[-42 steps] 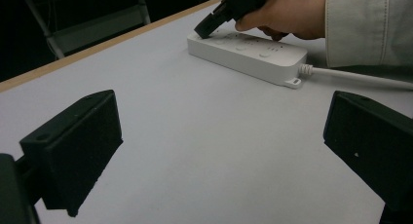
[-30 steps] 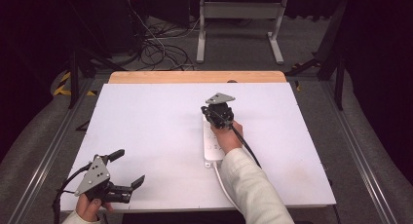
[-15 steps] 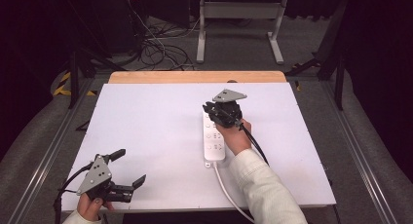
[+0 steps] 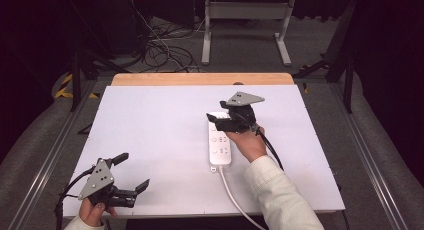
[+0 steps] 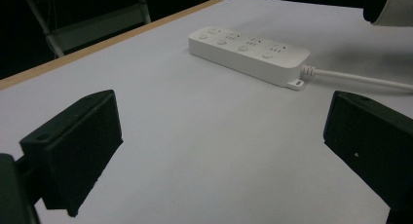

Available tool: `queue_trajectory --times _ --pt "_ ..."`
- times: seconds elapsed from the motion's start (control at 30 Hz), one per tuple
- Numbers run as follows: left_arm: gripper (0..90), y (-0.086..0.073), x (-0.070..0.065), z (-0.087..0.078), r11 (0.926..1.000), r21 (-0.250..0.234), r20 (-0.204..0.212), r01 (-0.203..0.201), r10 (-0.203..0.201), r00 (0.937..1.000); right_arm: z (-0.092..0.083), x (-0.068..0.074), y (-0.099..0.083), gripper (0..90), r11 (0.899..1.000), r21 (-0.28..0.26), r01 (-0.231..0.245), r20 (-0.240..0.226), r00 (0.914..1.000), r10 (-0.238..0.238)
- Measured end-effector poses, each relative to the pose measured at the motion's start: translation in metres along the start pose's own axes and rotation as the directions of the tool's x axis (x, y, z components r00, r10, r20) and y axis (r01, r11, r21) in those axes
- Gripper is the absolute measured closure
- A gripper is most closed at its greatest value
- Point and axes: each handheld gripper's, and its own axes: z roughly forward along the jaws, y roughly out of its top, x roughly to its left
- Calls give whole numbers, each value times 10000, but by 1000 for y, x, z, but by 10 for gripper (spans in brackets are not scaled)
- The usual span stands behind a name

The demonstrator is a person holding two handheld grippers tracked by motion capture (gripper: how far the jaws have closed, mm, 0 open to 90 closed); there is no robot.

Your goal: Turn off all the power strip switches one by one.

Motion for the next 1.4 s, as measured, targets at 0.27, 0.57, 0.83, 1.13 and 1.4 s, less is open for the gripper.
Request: queue_trajectory --times 0.27,0.57,0.83,1.13,1.4 --pt "10 0 0 1 10000 6 20 34 -34 10000 -29 -3 -4 200 9984 -489 -278 -284 9992 264" --pt "10 0 -1 2 10000 38 5 23 -23 10000 -62 -3 -16 108 9989 -172 -435 -208 9989 431" --pt "10 0 -1 2 10000 66 -56 -4 4 10000 -90 -6 -36 77 9982 -332 -493 -272 9985 484" --pt "10 0 -1 2 9999 100 -94 -90 91 9999 -114 -8 -62 10 9984 -413 -396 -158 9991 390" --pt "10 0 -1 3 9999 109 -115 -96 97 9999 -127 -9 -85 9 9987 -388 -337 -64 9994 335"
